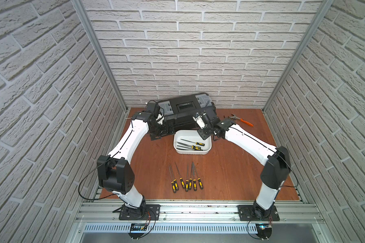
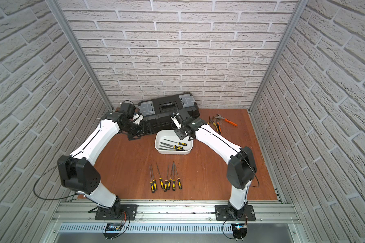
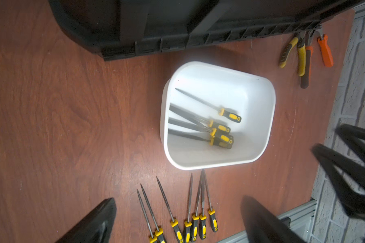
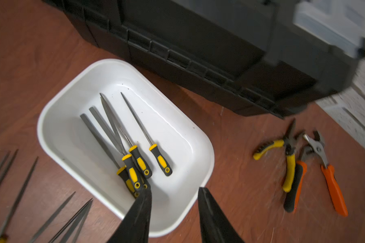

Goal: Put the file tool into the storage box
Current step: Place the file tool in the storage box, then pick up the file tool from the center of the board.

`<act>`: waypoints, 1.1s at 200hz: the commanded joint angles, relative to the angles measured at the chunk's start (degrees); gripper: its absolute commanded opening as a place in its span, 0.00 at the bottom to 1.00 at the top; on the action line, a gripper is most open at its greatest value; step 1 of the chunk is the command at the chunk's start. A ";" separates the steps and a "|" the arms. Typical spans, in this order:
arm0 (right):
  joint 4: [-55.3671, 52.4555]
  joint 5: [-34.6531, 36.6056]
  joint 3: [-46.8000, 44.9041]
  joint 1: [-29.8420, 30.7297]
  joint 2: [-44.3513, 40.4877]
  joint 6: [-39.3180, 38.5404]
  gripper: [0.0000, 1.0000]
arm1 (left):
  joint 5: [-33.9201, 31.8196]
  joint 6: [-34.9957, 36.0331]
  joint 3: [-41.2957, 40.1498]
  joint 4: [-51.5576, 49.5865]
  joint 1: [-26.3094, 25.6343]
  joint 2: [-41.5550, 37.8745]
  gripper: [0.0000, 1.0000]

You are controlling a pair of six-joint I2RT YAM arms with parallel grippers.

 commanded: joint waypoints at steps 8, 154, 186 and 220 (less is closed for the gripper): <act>2.38 -1.02 -12.41 1.14 -9.11 23.24 0.39 | 2.40 0.75 -7.36 4.23 1.04 -5.71 0.98; 5.68 -4.00 -37.73 25.47 -12.87 53.49 0.45 | 2.24 -0.71 -27.42 3.79 -5.53 -16.89 0.98; 6.02 -4.17 -35.88 26.46 -7.97 53.41 0.50 | 2.18 -0.46 -25.63 3.01 -5.54 -16.00 0.98; 5.29 -3.78 -35.23 26.43 -5.90 52.72 0.52 | 1.51 -0.23 -24.03 2.28 -5.43 -15.64 0.98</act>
